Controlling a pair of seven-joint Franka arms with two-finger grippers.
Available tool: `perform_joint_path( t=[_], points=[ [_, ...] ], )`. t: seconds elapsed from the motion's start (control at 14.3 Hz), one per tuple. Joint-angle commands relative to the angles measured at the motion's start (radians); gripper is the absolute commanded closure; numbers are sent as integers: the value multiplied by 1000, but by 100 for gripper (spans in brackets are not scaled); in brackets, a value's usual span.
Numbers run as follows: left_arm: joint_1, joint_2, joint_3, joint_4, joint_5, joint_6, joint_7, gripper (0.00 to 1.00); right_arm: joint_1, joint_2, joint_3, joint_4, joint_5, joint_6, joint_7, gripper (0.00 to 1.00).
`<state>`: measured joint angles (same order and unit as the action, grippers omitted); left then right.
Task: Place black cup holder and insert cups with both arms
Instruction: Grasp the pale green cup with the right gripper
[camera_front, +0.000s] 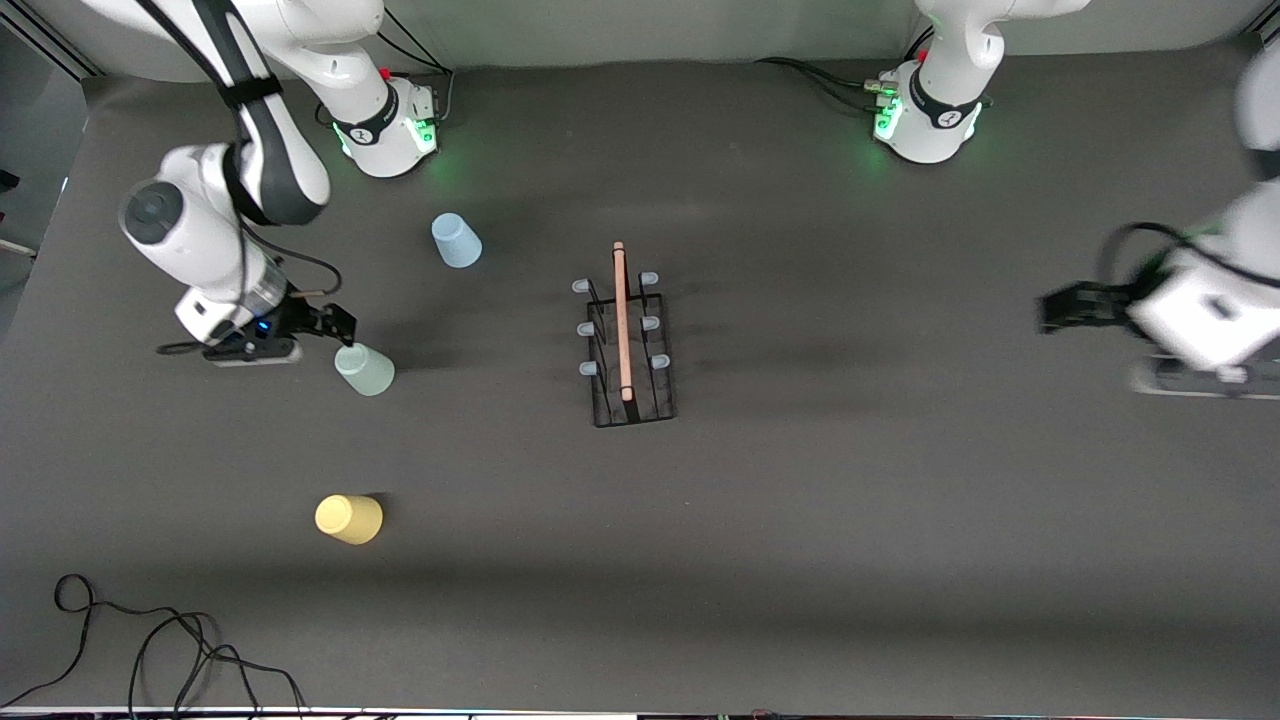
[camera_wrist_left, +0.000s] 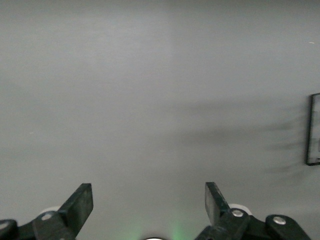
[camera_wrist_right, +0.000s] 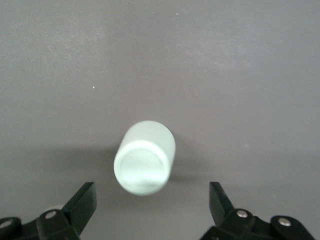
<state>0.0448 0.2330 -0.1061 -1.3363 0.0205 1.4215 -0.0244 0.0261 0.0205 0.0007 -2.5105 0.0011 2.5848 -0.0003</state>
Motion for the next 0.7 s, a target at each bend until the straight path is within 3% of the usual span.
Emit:
perform_joint_path(
  t=[0.0,0.28,0.35,0.63],
  points=[
    [53,-63,-14,-116,1,34,37,0,26,84,-5,18,46,89,-14,0],
    [44,-259,-17,-488,10,325,37,0,38,170,-7,18,46,178,-15,0],
    [44,-283,-17,-529,10,344,37,0,38,180,-7,18,46,181,-15,6],
    [53,-216,-14,-391,12,271,93,0,38,159,-7,28,45,144,-23,73]
  ],
)
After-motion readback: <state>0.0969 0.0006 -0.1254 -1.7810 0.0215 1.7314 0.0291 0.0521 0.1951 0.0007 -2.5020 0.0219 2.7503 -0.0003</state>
